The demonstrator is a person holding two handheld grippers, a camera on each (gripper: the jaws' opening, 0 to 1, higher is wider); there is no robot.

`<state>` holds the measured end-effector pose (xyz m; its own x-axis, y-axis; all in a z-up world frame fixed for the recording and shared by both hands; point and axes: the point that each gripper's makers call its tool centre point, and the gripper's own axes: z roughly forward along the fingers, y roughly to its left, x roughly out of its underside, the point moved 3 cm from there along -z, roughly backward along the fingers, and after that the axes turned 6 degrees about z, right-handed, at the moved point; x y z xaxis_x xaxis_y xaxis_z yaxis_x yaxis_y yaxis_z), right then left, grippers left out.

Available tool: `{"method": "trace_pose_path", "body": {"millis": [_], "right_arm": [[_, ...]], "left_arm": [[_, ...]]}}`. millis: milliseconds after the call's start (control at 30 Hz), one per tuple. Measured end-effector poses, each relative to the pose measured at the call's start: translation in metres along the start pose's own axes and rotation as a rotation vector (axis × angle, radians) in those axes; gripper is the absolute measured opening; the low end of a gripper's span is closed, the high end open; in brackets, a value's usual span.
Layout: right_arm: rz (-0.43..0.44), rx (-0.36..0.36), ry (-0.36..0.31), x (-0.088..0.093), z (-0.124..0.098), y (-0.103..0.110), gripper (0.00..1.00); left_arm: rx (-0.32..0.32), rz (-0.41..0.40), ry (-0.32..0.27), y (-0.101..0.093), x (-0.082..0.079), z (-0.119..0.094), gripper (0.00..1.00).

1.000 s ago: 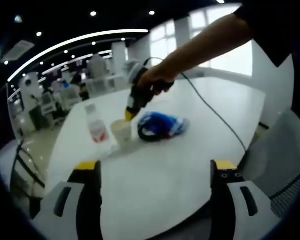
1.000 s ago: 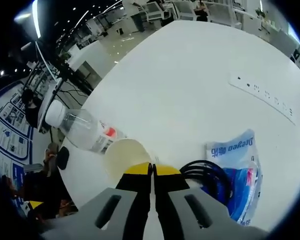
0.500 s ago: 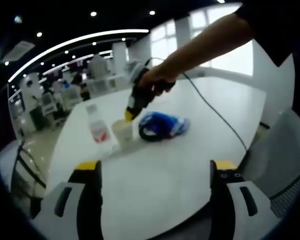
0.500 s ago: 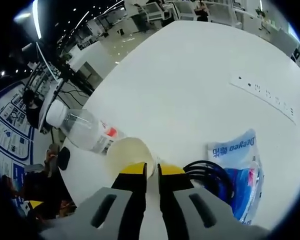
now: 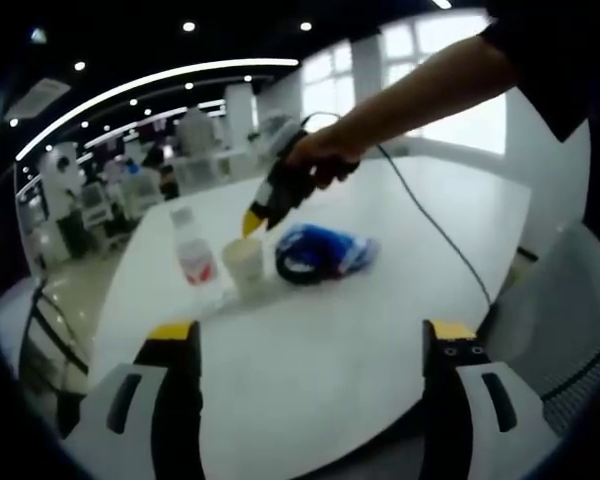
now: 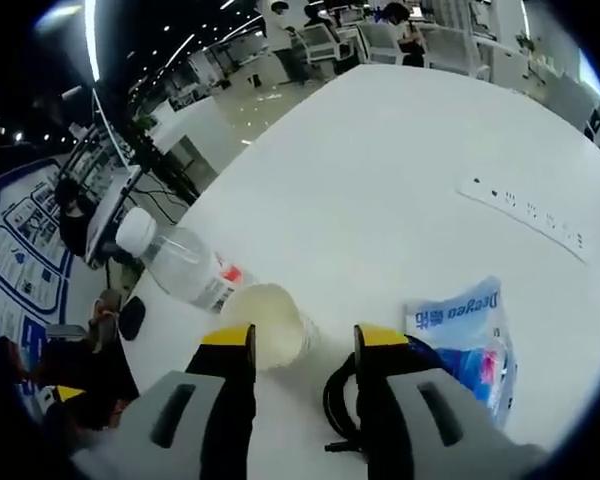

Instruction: Arrange the tabletop items into an orderly group along one side of the table until the central work area is clear of visible clutter.

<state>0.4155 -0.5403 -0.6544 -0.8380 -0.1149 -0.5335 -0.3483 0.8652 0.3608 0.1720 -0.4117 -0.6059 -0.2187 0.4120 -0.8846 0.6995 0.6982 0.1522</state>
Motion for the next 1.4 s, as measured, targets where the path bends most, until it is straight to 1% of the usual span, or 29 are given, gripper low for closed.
{"method": "trace_pose_path", "body": {"millis": [67, 133, 200, 300, 400, 433, 567, 600, 633, 700, 733, 767, 800, 833, 933, 967, 1033, 1067, 1233, 1300, 1333, 1400], "right_arm": [[-0.017, -0.01, -0.013, 0.002, -0.006, -0.004, 0.46], [-0.055, -0.008, -0.047, 0.0, -0.011, -0.01, 0.51], [-0.065, -0.007, -0.061, 0.0, -0.015, -0.015, 0.55], [-0.074, -0.003, -0.071, 0.002, -0.021, -0.022, 0.58], [-0.085, -0.006, -0.082, 0.006, -0.027, -0.024, 0.61], [-0.091, -0.007, -0.081, 0.009, -0.03, -0.024, 0.61], [-0.138, -0.009, -0.082, 0.016, -0.036, -0.027, 0.64], [-0.161, -0.016, -0.082, 0.017, -0.036, -0.028, 0.65], [-0.192, -0.032, -0.08, 0.018, -0.035, -0.027, 0.67], [-0.243, -0.033, -0.048, 0.026, -0.034, -0.03, 0.72], [-0.271, -0.039, -0.054, 0.027, -0.034, -0.03, 0.73], [-0.293, -0.034, -0.047, 0.029, -0.034, -0.031, 0.73], [-0.325, -0.046, -0.05, 0.031, -0.034, -0.03, 0.73], [-0.335, -0.043, -0.046, 0.033, -0.034, -0.031, 0.72], [-0.411, -0.06, -0.026, 0.04, -0.03, -0.034, 0.72], [-0.423, -0.062, -0.029, 0.041, -0.03, -0.033, 0.72], [-0.469, -0.062, -0.024, 0.043, -0.029, -0.037, 0.72], [-0.478, -0.062, -0.028, 0.045, -0.029, -0.037, 0.72], [-0.557, -0.078, -0.004, 0.056, -0.028, -0.039, 0.72], [-0.577, -0.11, -0.001, 0.062, -0.026, -0.037, 0.73], [-0.581, -0.12, 0.007, 0.065, -0.026, -0.037, 0.74], [-0.642, -0.118, 0.039, 0.075, -0.023, -0.04, 0.74]], "left_arm": [[0.001, -0.003, -0.004, 0.0, 0.0, 0.0, 0.89], [0.001, -0.005, -0.008, 0.0, -0.001, 0.0, 0.9], [0.0, -0.008, -0.012, 0.0, -0.002, 0.0, 0.92], [0.001, -0.009, -0.017, -0.001, -0.003, 0.0, 0.94], [0.0, -0.006, -0.02, -0.001, -0.004, 0.0, 0.96], [0.0, -0.007, -0.022, -0.001, -0.004, 0.0, 0.96], [-0.004, -0.005, -0.032, 0.0, -0.005, 0.0, 0.98], [-0.004, -0.005, -0.033, 0.0, -0.006, 0.0, 0.99], [-0.004, -0.005, -0.033, 0.0, -0.006, -0.001, 0.99], [-0.006, -0.005, -0.031, 0.001, -0.005, -0.001, 1.0], [-0.006, -0.003, -0.032, 0.001, -0.006, -0.001, 1.0], [-0.007, -0.003, -0.035, 0.001, -0.006, -0.001, 1.0], [-0.008, -0.003, -0.037, 0.001, -0.006, -0.001, 1.0], [-0.008, -0.003, -0.039, 0.001, -0.007, -0.001, 1.0], [-0.015, -0.002, -0.053, 0.003, -0.008, -0.002, 1.0], [-0.015, -0.003, -0.056, 0.002, -0.009, -0.002, 1.0], [-0.012, -0.007, -0.053, 0.002, -0.009, -0.002, 1.0], [-0.013, -0.006, -0.053, 0.002, -0.009, -0.002, 1.0], [-0.005, -0.007, -0.054, 0.001, -0.009, -0.002, 1.0], [-0.004, 0.0, -0.048, 0.001, -0.008, -0.002, 1.0], [-0.005, 0.0, -0.049, 0.001, -0.008, -0.002, 1.0], [-0.008, 0.002, -0.046, 0.001, -0.007, -0.002, 1.0]]}}
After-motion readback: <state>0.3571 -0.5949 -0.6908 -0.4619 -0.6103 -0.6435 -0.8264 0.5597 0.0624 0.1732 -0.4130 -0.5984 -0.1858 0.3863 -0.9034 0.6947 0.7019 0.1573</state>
